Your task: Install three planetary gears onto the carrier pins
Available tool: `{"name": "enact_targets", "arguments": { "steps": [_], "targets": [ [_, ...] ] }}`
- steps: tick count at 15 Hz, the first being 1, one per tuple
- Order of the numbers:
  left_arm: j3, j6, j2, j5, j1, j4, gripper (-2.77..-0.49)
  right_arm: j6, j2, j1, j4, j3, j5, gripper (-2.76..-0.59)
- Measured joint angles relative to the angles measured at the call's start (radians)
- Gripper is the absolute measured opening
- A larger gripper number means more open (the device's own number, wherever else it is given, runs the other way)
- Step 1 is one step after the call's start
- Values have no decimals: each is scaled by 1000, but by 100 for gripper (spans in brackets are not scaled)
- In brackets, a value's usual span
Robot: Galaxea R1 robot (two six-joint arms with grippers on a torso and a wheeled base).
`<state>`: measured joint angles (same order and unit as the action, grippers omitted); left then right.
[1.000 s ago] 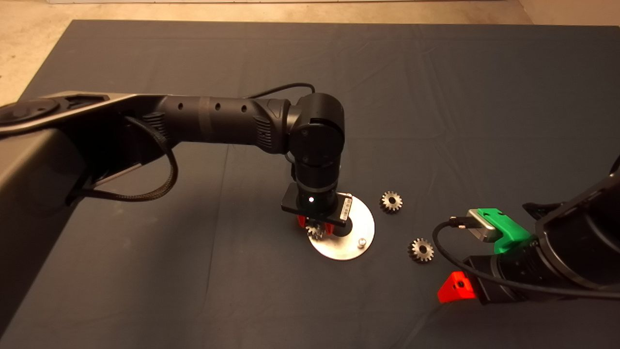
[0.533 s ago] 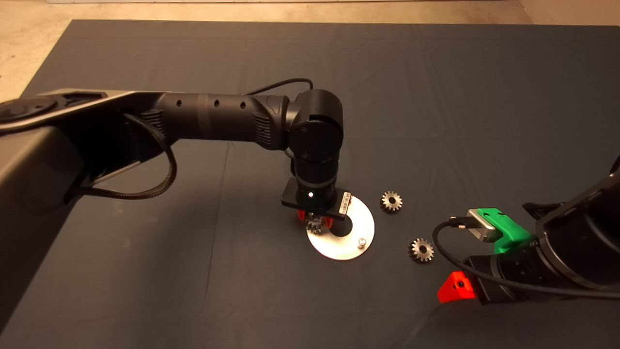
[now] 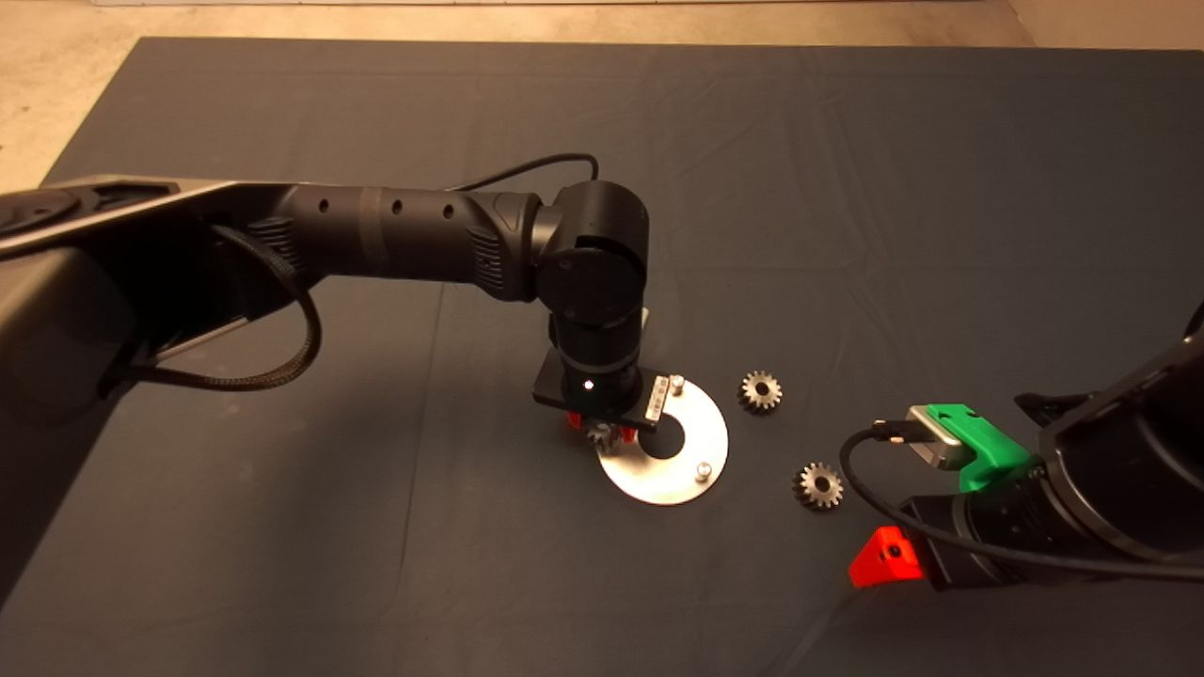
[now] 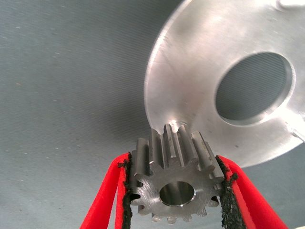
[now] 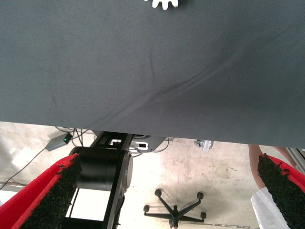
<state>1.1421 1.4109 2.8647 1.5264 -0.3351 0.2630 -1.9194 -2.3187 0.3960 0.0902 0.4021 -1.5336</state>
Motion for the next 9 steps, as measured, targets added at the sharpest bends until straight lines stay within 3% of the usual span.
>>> {"name": "enact_targets", "arguments": {
  "steps": [9],
  "targets": [
    [-8, 10, 1, 0, 1, 0, -232, 0, 0, 0, 0, 0, 0, -61]
  ]
}}
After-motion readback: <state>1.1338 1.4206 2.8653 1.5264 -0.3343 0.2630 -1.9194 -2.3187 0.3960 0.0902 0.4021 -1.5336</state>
